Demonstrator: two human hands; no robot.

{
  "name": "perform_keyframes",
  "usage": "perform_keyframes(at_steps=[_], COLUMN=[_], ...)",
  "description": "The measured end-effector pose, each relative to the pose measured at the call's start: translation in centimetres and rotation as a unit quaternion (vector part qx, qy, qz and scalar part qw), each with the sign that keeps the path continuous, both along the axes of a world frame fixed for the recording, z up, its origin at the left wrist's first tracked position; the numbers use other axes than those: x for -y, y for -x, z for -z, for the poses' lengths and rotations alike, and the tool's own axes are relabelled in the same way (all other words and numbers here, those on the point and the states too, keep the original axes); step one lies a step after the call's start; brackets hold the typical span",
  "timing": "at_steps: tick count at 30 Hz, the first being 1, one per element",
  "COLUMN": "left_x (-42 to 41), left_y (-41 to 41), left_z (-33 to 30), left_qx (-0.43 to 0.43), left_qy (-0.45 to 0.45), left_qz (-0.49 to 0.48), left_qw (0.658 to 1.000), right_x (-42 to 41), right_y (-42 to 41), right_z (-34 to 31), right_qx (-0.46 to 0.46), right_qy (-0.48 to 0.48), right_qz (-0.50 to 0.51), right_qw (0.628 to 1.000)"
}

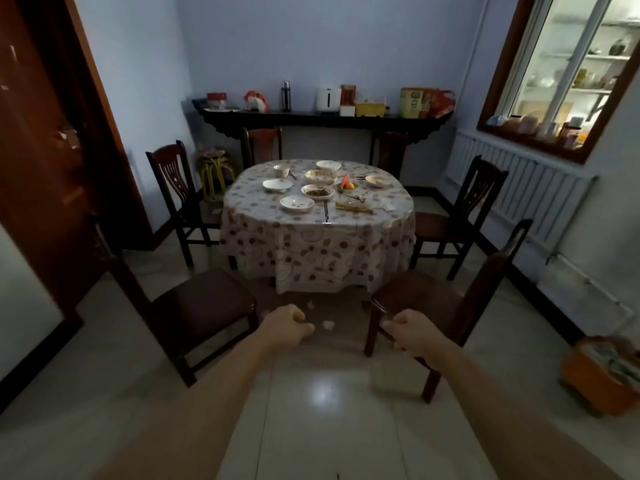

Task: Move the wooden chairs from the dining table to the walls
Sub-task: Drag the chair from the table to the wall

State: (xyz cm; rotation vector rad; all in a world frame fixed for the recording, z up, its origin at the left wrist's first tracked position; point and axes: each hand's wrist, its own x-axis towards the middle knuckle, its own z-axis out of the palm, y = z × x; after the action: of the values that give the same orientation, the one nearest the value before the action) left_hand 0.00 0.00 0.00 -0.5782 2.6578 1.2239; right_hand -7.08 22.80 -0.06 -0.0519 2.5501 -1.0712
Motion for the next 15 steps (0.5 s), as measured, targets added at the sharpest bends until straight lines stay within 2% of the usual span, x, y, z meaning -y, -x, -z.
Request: perform_keyframes(at_steps=[7, 15], left_x=[-0.8, -5.1], left_y=[3.5, 11.9], left_z=[0.9, 2.1], left_qx=[0.012, 0.006], left_qy=[0.037, 0.035], left_qz=[0.051, 0.082], left_qw=[0.998, 0.996], right_x=[-0.1, -4.5], right_y=[1.3, 9.0], right_z=[0.4, 1.4], right_qx=[0.003, -0.04], right_qy=[0.002, 0.009], right_qz=[0.002, 0.08], right_qw=[1.0, 0.996])
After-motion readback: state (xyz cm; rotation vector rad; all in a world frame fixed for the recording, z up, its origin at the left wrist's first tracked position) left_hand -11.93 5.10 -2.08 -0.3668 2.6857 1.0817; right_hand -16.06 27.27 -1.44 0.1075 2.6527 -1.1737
